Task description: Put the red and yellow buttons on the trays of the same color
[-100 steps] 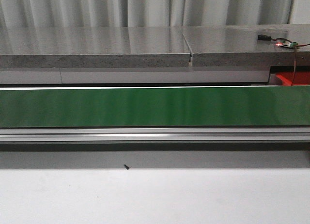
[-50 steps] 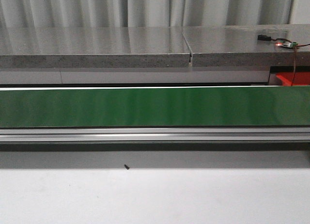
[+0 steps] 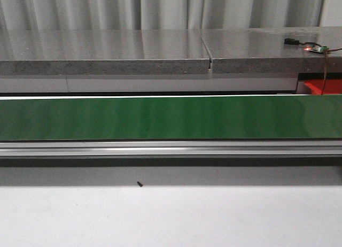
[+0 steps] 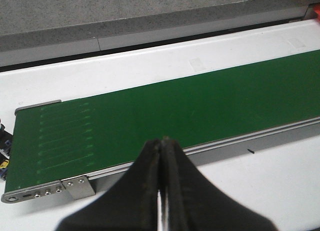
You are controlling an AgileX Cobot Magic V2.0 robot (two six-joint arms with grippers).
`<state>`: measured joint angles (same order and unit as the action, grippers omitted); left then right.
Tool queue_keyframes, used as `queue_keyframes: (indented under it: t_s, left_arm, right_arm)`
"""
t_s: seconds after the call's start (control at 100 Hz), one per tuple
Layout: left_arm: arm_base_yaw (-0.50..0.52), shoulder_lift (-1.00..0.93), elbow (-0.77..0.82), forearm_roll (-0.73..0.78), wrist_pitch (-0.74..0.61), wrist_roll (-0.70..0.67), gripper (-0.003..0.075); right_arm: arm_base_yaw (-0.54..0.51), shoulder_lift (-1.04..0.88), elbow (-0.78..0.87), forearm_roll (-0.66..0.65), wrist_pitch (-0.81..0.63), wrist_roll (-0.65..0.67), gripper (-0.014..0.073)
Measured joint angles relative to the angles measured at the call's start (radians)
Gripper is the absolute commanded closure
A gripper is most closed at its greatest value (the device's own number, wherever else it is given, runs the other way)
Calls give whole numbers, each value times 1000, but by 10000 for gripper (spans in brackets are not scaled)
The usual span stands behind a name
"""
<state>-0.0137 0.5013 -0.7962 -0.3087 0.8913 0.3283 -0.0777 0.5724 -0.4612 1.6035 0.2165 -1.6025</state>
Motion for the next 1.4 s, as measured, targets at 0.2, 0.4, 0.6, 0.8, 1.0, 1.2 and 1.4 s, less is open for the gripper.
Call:
queue_keyframes:
  t_s: [0.2,0.4,0.6,0.8,1.0,1.2,1.4]
  left_arm:
    - [0,0,0,-8,6,0,739]
    - [0,38,2,69,-7,-116,739]
    - [0,141,2,167,-60,-259,739]
    - [37,330,2,175,-132,-311,739]
    - [200,501,2,145,-225,-315,735]
    - [382,635,-32,141,-233,-292,512]
    - [474,808,-140,141,-182,-288,235]
  right_arm:
    - [0,0,0,0,0,-1,652]
    - [0,0,0,0,0,-1,652]
    - [0,0,0,0,0,-1,652]
    - [0,0,0,0,9,-1,652]
    - [0,0,0,0,25,-1,652]
    - [0,0,0,0,61,-2,652]
    - [0,0,0,0,98,-2,652]
